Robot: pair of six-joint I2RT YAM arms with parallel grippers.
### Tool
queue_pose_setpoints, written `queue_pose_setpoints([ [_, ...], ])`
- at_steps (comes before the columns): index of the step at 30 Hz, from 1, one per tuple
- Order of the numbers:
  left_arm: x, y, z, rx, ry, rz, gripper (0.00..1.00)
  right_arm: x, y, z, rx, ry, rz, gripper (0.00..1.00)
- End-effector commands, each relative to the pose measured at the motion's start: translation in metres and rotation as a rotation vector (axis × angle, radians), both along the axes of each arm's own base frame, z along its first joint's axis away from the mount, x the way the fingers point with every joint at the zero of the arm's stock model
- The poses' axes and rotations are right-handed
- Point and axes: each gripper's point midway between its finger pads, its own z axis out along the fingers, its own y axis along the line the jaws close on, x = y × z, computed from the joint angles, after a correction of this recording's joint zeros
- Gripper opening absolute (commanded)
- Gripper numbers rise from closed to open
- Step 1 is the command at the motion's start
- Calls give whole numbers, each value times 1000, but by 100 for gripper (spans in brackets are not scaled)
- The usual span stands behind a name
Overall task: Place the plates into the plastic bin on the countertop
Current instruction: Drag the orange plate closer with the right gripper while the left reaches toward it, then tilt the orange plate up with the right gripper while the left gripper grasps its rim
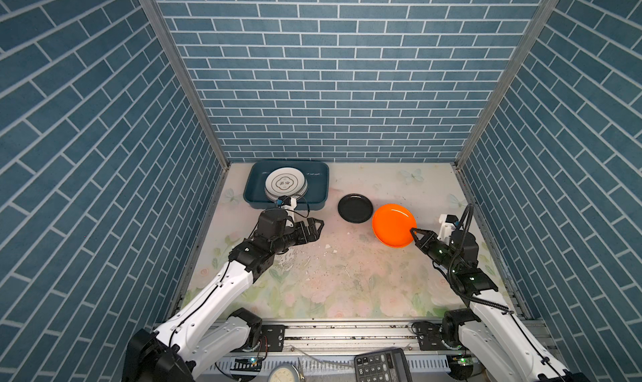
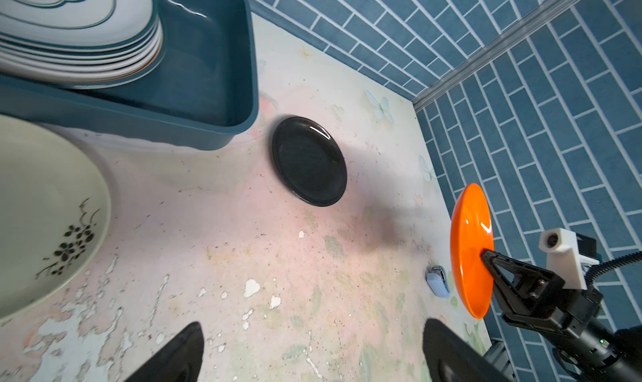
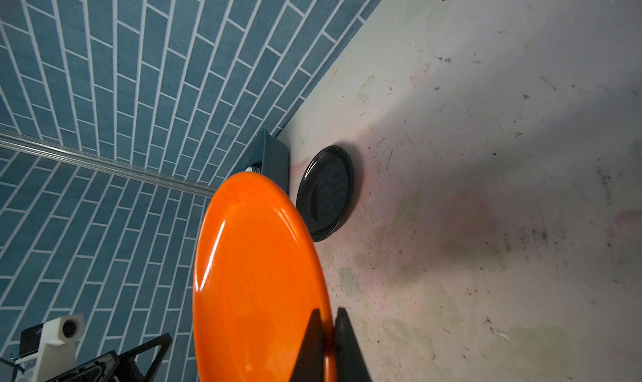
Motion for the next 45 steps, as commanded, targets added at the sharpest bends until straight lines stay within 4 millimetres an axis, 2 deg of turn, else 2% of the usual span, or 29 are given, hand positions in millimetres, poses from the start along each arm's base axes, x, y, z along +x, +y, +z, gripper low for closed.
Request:
queue_pose_setpoints([
  [1, 6, -19, 24, -30, -68, -27, 100, 3, 7, 7, 82, -20, 10, 0],
  [11, 2, -70, 21, -31, -56, -156, 100, 18, 10, 0, 130, -17, -3, 0],
  [21, 1, -103, 14, -42, -52, -226, 100, 22, 13, -12, 149, 7, -15, 0],
  [30, 4, -125, 9, -55, -42, -266, 99, 23, 18, -16, 123, 11, -4, 0],
  [38, 13, -136, 5, -86, -32, -261, 82, 24, 29, -21, 126, 17, 37, 0],
  [45, 23, -143, -7, -73, -6, -245, 80, 25, 38, -12, 148, -11, 68, 0],
])
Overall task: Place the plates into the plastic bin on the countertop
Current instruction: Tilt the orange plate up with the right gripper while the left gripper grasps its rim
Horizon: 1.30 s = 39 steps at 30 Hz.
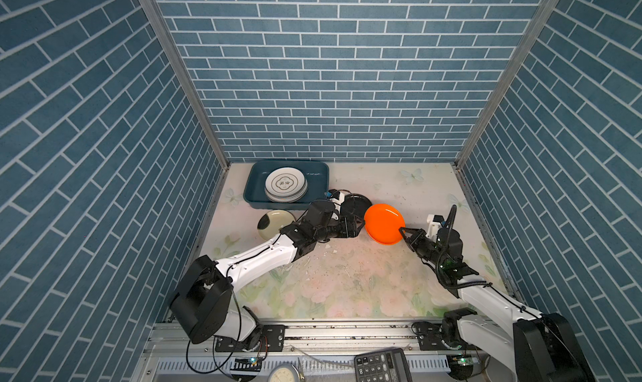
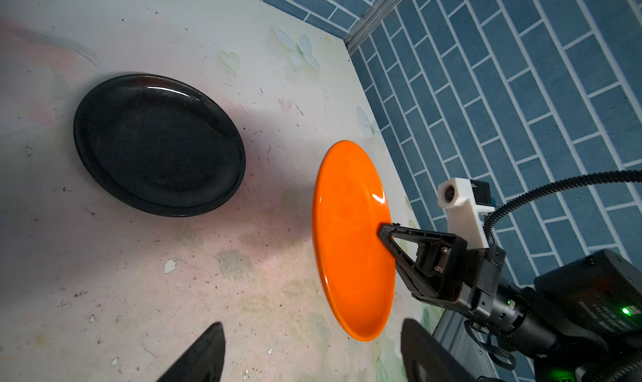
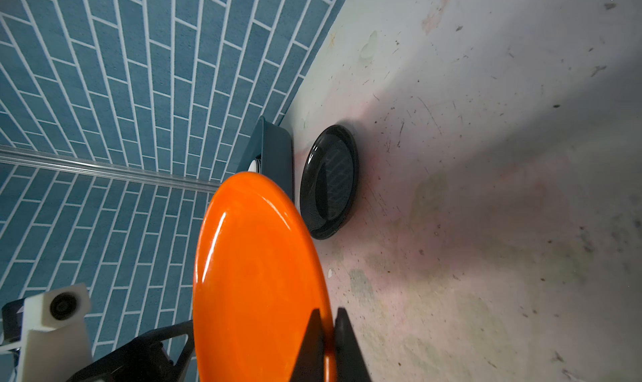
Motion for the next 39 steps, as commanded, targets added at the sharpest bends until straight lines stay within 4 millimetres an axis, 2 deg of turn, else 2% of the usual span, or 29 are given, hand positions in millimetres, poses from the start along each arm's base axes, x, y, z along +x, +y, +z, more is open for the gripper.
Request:
queue_pose_setpoints([
  [1, 7, -11, 15, -31, -30, -5, 79, 3, 7, 20, 31, -70, 20, 0],
  [3, 10, -14, 12, -26, -21, -7, 76, 1, 7, 17, 18, -62, 23, 0],
  [5, 14, -16, 9, -19, -13, 1, 66, -1, 9, 16, 17, -64, 29, 0],
  [7, 18, -15, 5, -5, 1, 25, 59, -3, 11, 16, 18, -66, 35, 0],
  [9, 21, -15, 5, -3, 4, 35, 56, -6, 14, 19, 19, -72, 52, 0],
  [13, 24, -20, 6, -15, 13, 33, 43, -13, 23, 26, 8, -80, 99, 0],
  [19, 26, -28, 2, -45, 49, 27, 34, -18, 21, 30, -11, -89, 93, 0],
  [21, 26, -29, 1, -48, 52, 24, 24, -19, 22, 31, -13, -92, 98, 0],
  [26, 26, -27, -2, -35, 62, 32, 18, -20, 24, 31, -12, -88, 107, 0],
  [28, 25, -27, -3, -27, 67, 33, 10, -20, 25, 31, -9, -87, 114, 0],
  [34, 26, -23, -6, 15, 78, 42, 0, -21, 28, 39, -9, -107, 137, 0],
  [35, 27, -23, -4, 22, 72, 42, 0, -21, 28, 39, -12, -108, 140, 4],
  [39, 28, -13, 0, 38, 51, 78, 0, -22, 35, 43, -38, -88, 192, 33],
])
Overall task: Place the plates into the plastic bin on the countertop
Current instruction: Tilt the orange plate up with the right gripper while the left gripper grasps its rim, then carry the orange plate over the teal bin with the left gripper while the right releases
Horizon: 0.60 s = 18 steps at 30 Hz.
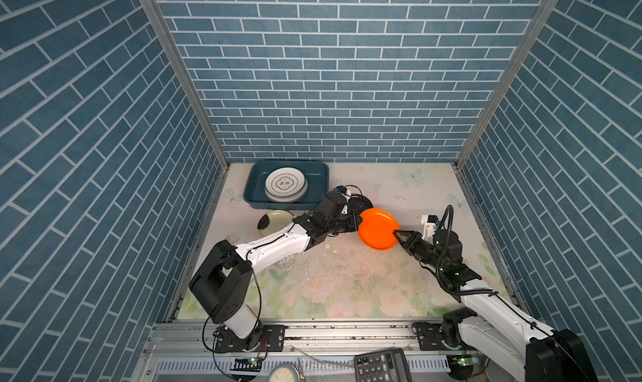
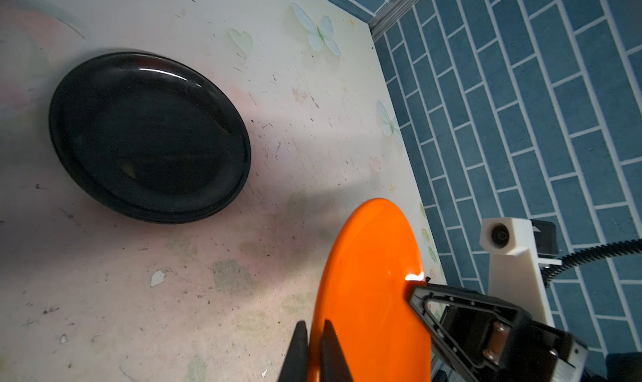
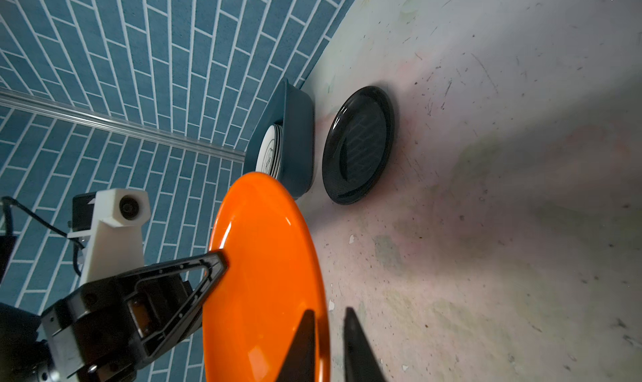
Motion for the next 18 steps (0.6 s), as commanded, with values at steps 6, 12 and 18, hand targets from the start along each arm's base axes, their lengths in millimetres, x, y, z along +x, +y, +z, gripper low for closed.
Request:
queue_pose_setpoints([
  [6, 10, 23, 21, 17, -52, 72, 0, -6, 13, 27, -19, -28, 101, 71],
  [12, 19, 55, 31, 3, -67, 147, 0, -7, 6, 32, -93, -23, 88, 90],
  [18, 28, 91, 40, 3, -77, 224, 0, -2, 10, 37, -103, -28, 101, 90],
])
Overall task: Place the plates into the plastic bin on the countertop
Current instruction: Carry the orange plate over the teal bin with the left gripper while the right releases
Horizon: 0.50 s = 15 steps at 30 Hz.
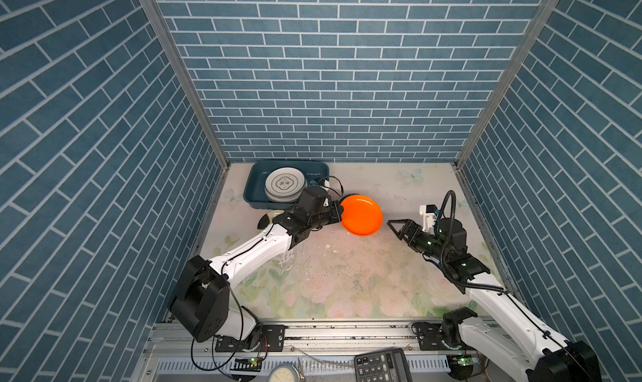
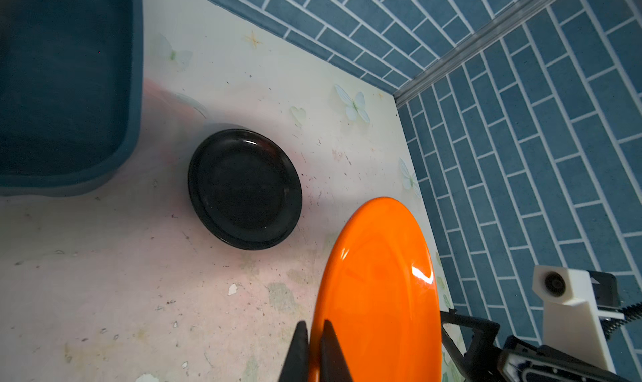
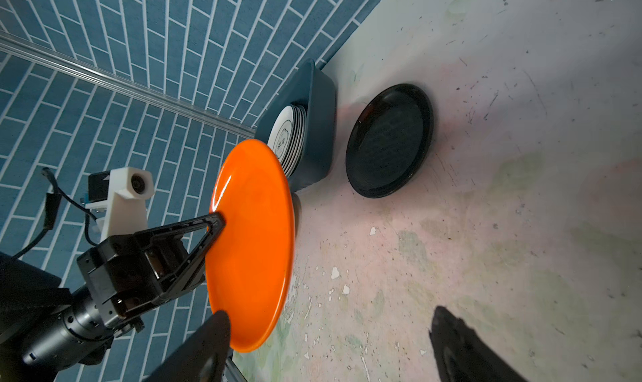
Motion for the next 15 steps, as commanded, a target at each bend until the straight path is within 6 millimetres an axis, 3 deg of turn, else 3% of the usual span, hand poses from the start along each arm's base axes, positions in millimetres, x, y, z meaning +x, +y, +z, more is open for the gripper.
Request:
queue_pose_setpoints([
  [1, 5, 24, 5, -10, -9, 50, 0, 2, 2, 0, -35, -6, 20, 90],
  [7, 29, 74, 12, -93, -5, 168, 0, 3, 6, -15, -35, 22, 41, 89],
  [15, 72, 136, 1, -58, 1, 366, 0, -4, 2, -28, -35, -1, 30, 88],
])
